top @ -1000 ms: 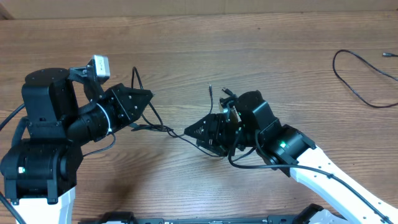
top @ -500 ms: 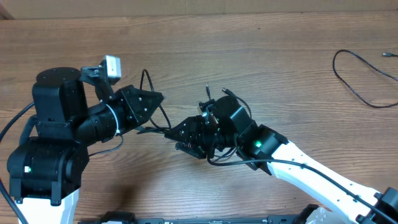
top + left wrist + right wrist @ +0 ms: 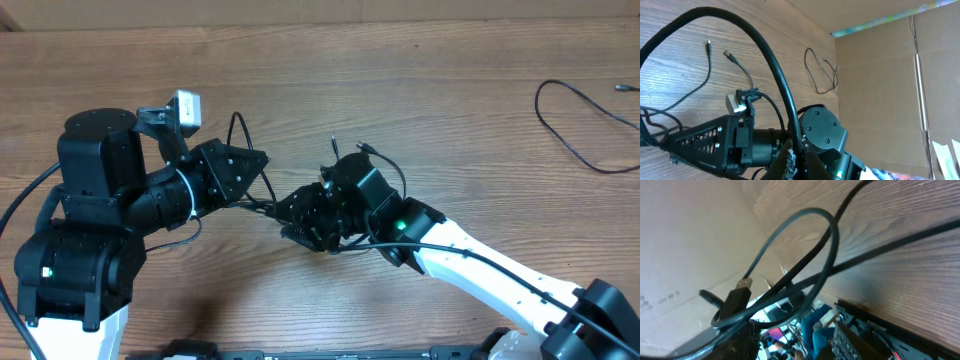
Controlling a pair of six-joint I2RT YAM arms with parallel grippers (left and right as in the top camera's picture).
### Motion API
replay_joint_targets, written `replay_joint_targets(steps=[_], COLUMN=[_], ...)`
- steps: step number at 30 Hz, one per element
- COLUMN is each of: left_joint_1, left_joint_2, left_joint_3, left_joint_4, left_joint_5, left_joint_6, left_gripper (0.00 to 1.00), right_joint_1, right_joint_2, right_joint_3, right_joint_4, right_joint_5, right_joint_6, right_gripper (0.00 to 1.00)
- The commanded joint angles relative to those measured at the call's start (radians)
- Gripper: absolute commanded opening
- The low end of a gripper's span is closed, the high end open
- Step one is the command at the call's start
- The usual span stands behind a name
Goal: Untangle cables
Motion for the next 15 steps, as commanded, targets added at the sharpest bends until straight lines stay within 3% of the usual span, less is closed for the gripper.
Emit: replay_joint_targets(steps=[1, 8, 15], left_joint_1=[-0.006, -0.006, -0.006], left_joint_2=[-0.013, -0.013, -0.013], left_joint_3=[0.013, 0.013, 0.013], left_joint_4=[0.003, -0.003, -0.004], left_joint_5=[0.015, 0.015, 0.015], left_joint_6=[-0.011, -0.018, -0.018], left_gripper=[0.04, 0.04, 0.04], right_joint_1=[0.0, 0.0, 0.0], right_joint_2=[0.0, 0.0, 0.001], right_joint_3=[0.002, 0.002, 0.002], right_joint_4=[0.01, 0.01, 0.008], right_joint_5=[0.052, 0.114, 0.172], right_joint_6=[0.072, 0.301, 0.386], right_gripper=[0.43, 0.37, 0.46])
